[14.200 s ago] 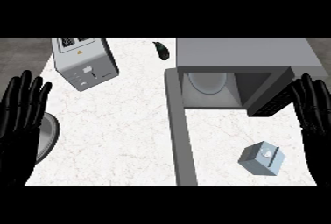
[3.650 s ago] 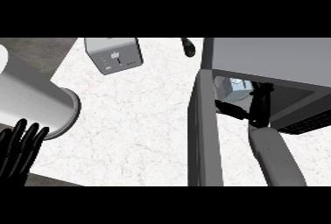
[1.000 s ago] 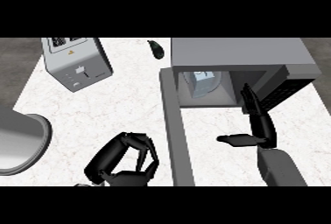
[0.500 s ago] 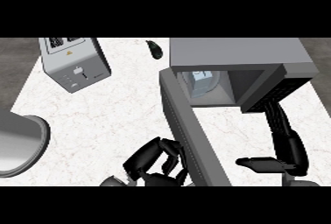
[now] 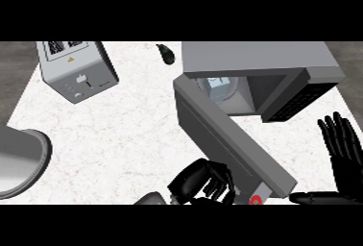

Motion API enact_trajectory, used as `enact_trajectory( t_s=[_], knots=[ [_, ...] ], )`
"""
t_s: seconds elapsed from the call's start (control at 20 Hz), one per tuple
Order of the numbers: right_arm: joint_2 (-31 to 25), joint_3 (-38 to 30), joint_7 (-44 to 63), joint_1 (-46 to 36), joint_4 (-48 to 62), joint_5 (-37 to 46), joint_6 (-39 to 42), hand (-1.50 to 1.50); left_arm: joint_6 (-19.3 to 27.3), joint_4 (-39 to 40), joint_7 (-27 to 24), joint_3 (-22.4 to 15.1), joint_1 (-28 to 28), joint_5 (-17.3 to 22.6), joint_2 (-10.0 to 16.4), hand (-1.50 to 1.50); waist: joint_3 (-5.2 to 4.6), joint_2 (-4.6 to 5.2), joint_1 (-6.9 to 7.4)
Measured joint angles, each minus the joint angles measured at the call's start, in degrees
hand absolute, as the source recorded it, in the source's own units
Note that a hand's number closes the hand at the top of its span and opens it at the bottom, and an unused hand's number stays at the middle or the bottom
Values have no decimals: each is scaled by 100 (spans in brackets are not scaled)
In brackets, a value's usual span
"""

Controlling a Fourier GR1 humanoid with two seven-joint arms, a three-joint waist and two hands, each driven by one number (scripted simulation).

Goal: Pick up the milk, place it into the microwave and close the microwave

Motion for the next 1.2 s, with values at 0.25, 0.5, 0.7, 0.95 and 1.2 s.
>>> enact_trajectory(
  t_s=[0.25, 0.5, 0.7, 0.95, 1.2],
  knots=[
    [-203, -111, 253, 52, -365, -442, 394, -150, 1088, 244, 9, -541, -571, 848, 6, 150, -4, 32, -164],
    [-380, -135, 491, -57, -656, -739, 652, -150, 1963, 283, -188, -794, -943, 1512, 2, 150, -11, 68, -333],
    [-571, -76, 652, -164, -878, -995, 994, -150, 2363, 416, -425, -763, -1328, 1953, -13, 150, -15, 99, -472],
    [-755, 32, 874, -281, -1158, -1283, 1309, -150, 2598, 650, -549, -580, -1920, 2471, -21, 150, -19, 155, -721],
    [-873, 63, 1046, -364, -1369, -1537, 1468, -150, 2815, 992, -578, -357, -2408, 2952, -33, 150, -17, 214, -969]
  ],
)
